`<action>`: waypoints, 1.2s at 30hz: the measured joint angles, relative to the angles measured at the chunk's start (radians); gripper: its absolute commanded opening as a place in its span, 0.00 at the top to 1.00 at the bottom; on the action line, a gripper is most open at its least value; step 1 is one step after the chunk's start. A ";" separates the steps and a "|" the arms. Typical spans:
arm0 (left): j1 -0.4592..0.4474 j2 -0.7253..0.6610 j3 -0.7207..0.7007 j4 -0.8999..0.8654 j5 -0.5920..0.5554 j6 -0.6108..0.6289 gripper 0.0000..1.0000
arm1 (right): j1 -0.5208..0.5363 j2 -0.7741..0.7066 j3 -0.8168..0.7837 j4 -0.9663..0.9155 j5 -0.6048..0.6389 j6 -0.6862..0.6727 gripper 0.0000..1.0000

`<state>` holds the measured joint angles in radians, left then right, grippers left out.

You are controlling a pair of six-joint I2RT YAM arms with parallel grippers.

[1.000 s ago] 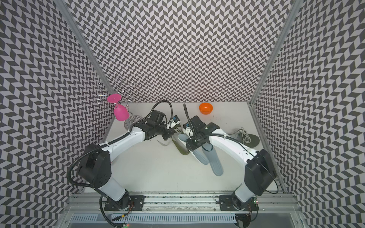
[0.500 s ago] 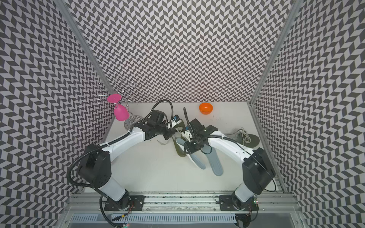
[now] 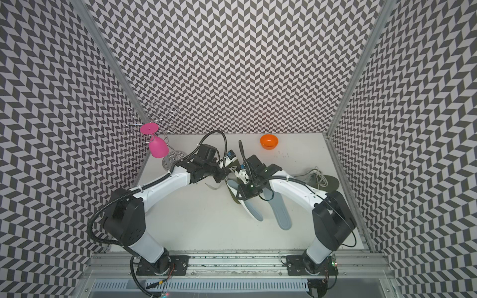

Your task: Insert the insole into the shoe

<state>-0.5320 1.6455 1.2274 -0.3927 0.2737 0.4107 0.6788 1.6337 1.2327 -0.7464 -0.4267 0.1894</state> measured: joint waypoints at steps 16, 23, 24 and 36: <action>-0.020 -0.002 0.068 -0.118 0.034 -0.064 0.98 | -0.047 0.095 0.056 0.018 0.064 -0.001 0.65; -0.023 -0.002 0.067 -0.138 0.051 -0.066 0.98 | -0.047 0.122 0.116 0.014 0.130 -0.017 0.65; -0.024 -0.002 0.067 -0.144 0.058 -0.066 0.98 | -0.047 0.128 0.126 0.014 0.137 -0.020 0.65; -0.023 0.003 0.059 -0.152 0.101 -0.082 0.99 | -0.047 0.203 0.188 0.061 0.170 -0.082 0.62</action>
<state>-0.5549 1.6485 1.2861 -0.5446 0.3748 0.3286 0.6319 1.8370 1.4208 -0.6857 -0.2569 0.1074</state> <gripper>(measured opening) 0.060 0.378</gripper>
